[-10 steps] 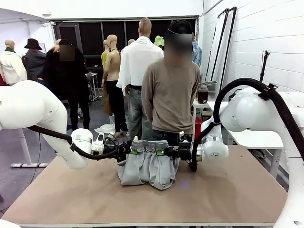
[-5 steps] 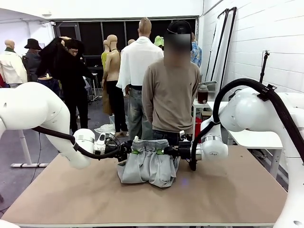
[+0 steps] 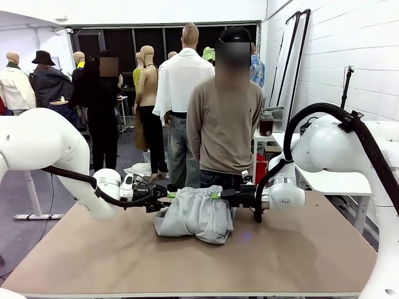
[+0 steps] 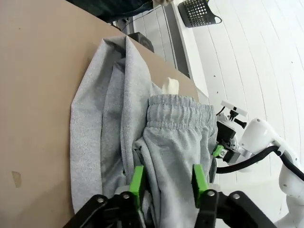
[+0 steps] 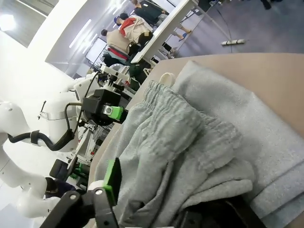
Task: Fold the training pants.
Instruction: Fold the Training pants in half.
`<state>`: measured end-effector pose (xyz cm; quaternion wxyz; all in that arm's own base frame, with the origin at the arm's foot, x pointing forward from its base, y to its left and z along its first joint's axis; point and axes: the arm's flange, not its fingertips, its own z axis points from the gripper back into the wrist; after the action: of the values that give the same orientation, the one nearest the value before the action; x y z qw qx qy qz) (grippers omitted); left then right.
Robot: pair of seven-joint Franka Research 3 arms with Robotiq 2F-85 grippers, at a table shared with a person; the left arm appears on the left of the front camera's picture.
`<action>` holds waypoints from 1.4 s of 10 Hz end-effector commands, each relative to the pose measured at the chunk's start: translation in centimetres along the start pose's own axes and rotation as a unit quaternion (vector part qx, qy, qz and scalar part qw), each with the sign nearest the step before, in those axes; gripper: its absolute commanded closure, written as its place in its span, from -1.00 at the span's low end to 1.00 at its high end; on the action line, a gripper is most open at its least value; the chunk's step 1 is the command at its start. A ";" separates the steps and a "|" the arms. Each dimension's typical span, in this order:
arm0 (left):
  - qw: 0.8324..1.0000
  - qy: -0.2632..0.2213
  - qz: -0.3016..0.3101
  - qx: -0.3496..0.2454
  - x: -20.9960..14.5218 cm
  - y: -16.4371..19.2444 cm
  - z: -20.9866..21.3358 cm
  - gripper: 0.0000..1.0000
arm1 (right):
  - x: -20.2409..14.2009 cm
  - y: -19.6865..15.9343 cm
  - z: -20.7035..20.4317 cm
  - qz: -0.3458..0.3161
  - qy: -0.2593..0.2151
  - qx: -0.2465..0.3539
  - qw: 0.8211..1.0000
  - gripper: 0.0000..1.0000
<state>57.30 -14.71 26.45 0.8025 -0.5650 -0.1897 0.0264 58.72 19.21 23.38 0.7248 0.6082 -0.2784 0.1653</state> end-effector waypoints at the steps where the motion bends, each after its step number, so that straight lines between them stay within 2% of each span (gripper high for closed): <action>1: 1.000 -0.024 -0.013 -0.005 -0.4 -0.2 0.1 -1.00 | 0.1 1.0 0.4 -0.009 -0.016 -0.021 1.000 -1.00; 6: 0.998 -0.029 -0.048 -0.005 -1.3 -2.3 1.3 -1.00 | 0.4 3.6 1.6 -0.004 0.015 -0.081 0.997 -1.00; 10: 0.996 -0.033 -0.078 0.003 -2.6 -4.6 3.0 -1.00 | 1.9 6.3 3.1 -0.010 0.084 -0.183 0.979 -1.00; 14: 0.995 -0.039 -0.090 0.004 -2.0 -5.0 3.6 -1.00 | 4.1 9.2 5.8 0.007 0.085 -0.225 0.971 -1.00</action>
<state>53.72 -13.69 31.50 0.7996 -0.5451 -0.2511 -0.0227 56.25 15.31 32.81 0.8557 0.4197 -0.2572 0.1596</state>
